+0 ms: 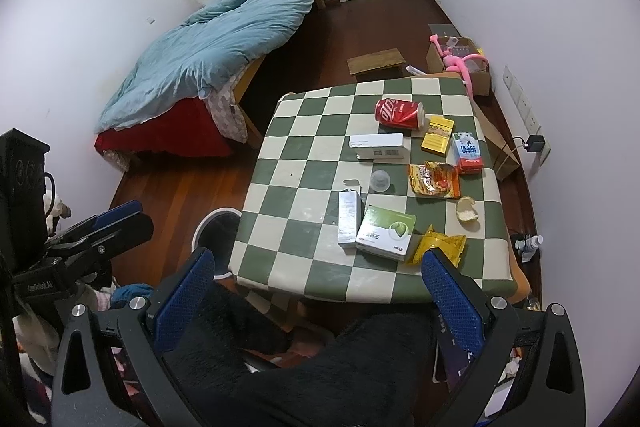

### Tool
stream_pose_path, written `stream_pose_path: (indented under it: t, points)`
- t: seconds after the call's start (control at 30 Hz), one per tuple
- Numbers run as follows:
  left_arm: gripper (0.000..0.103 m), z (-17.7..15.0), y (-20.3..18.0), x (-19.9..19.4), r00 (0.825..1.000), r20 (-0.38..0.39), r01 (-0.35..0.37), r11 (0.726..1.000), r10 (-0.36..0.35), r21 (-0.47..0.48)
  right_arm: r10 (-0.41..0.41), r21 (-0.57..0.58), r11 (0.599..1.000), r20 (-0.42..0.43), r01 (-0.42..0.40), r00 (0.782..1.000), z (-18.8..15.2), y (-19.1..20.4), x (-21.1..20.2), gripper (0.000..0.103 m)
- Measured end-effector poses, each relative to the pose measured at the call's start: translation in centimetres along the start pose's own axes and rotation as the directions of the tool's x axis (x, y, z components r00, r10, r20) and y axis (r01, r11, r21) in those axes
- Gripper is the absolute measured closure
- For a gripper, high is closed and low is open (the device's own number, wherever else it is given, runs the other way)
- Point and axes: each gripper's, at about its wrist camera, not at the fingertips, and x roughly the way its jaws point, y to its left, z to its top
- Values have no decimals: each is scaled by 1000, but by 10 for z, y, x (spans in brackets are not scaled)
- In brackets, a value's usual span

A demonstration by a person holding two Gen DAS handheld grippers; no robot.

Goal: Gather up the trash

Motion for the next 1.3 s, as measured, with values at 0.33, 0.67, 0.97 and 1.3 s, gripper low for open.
stream_pose_path:
  t: [0.33, 0.67, 0.97, 1.3]
  points:
    - [0, 1, 3, -2, 1000, 3, 0, 1000, 0, -1, -1, -4, 1000, 1, 1, 1000, 1, 4, 1, 0]
    - [0, 1, 4, -3, 1000, 5, 1, 1000, -1, -2, 0, -2, 1000, 2, 0, 1000, 1, 3, 1, 0]
    - [0, 1, 4, -4, 1000, 5, 1, 1000, -1, -1, -1, -3, 1000, 3, 1, 1000, 2, 5, 1, 0]
    - [0, 2, 2, -6, 1000, 7, 1, 1000, -1, -1, 0, -4, 1000, 3, 0, 1000, 2, 6, 1, 0]
